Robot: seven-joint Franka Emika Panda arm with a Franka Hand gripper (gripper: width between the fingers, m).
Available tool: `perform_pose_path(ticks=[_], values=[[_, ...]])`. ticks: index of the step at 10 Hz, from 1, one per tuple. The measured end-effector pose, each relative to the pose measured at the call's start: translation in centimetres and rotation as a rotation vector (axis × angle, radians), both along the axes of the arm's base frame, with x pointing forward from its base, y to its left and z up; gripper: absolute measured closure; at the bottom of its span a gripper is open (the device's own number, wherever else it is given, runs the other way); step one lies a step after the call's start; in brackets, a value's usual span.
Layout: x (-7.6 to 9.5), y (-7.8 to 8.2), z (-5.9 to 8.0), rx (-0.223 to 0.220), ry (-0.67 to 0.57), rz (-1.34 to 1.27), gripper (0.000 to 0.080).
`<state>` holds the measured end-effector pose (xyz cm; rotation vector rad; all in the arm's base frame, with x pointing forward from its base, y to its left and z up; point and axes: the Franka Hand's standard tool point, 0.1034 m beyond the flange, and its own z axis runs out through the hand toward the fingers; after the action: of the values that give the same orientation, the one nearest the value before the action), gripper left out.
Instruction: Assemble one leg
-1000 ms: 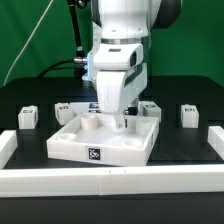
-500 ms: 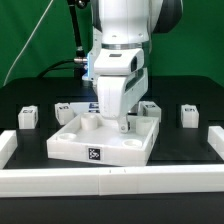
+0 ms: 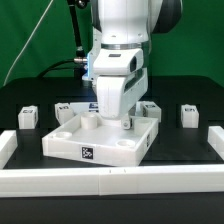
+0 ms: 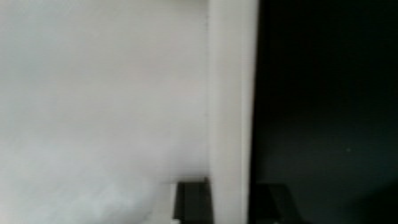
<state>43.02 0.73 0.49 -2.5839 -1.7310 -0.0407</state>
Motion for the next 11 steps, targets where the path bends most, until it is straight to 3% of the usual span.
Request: perform_pose_path(ticks=[4,6,8,11], values=[[0.0,-0.1,0.0,-0.001,0.001,0.013,0.0741],[1.0,-0.9,0.2,-0.01,0.01,0.17,0.0741],[1.4,0.3,0.1,-0.025,0.005,0.274,0.0741],[1.4,0.1,0.1,-0.024,0.005,0.266,0.0741]])
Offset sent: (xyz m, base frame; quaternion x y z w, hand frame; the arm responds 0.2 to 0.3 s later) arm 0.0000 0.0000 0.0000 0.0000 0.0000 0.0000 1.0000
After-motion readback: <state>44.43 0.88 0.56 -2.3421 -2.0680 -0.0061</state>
